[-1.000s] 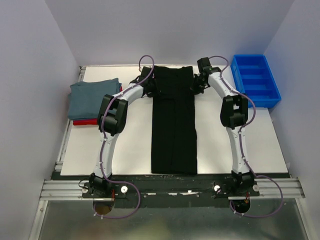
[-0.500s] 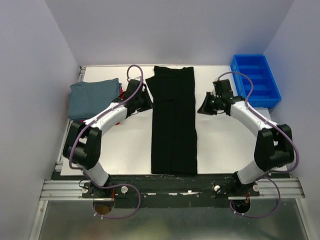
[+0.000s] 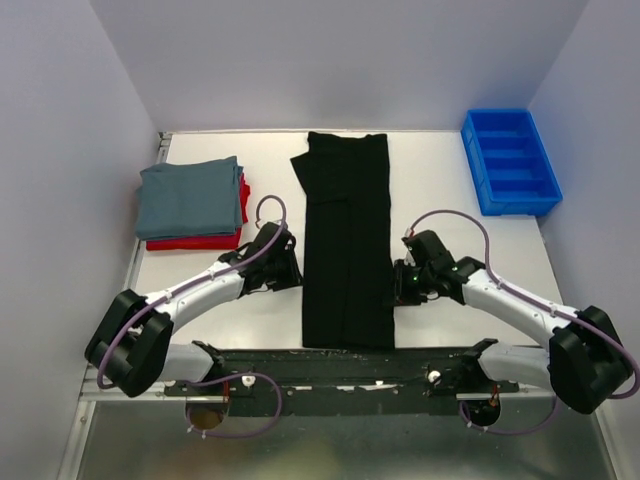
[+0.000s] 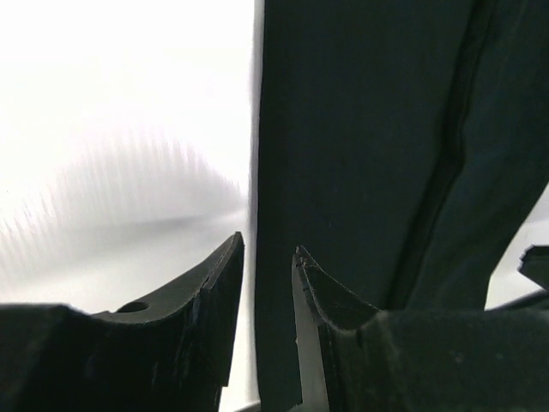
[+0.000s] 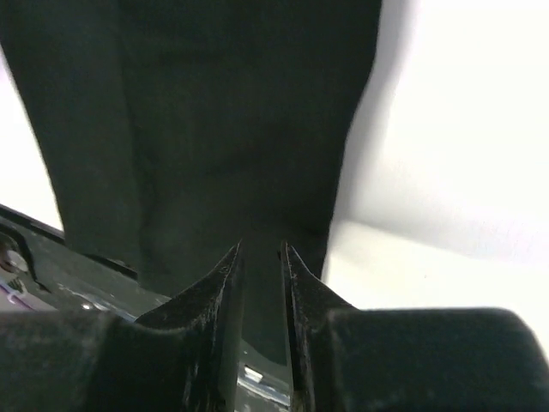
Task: Fold and stack the t-shirts
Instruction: Grab the bottom of the folded rectangular tshirt with both arms, then fold the folded rectangular tshirt in 1/3 of the way, then grab one side of the 2/3 rectangular tshirt with both arms
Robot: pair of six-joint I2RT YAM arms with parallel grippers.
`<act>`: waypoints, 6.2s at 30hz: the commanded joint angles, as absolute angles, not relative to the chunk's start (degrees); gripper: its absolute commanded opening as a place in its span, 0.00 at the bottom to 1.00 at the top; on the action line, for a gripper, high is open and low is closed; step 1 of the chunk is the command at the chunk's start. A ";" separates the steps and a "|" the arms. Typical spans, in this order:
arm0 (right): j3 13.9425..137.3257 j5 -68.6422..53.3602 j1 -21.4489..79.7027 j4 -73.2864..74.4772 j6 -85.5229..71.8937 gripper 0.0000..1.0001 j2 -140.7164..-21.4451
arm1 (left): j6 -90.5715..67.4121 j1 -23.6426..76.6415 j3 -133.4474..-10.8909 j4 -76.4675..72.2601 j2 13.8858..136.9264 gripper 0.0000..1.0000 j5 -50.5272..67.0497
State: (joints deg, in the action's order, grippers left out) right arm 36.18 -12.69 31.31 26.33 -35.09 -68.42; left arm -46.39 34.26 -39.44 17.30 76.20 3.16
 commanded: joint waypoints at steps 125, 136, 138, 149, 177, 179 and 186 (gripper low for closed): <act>98.52 -1.75 17.05 45.09 -27.33 0.03 -116.36 | -47.20 20.92 -76.02 12.92 106.96 0.04 4.92; 84.05 -0.35 16.52 34.65 -29.18 0.82 -105.32 | -41.84 20.83 -74.54 13.18 103.72 0.74 4.31; 75.01 -0.87 16.52 31.74 -29.35 0.80 -100.48 | -41.66 20.83 -70.95 13.45 100.83 0.72 4.30; 53.53 -12.47 16.61 24.00 -28.57 0.53 -89.74 | -47.63 25.48 -49.23 3.87 91.23 0.54 10.72; 50.80 -16.96 17.75 21.18 -28.21 0.29 -96.50 | -46.05 26.81 -45.18 6.15 92.11 0.45 10.46; 50.80 -17.14 18.02 21.18 -28.21 0.28 -96.59 | -46.23 26.81 -44.48 6.15 91.58 0.44 10.63; 50.71 -16.00 18.90 21.62 -28.48 0.27 -96.15 | -46.76 26.81 -43.77 3.61 93.07 0.39 11.60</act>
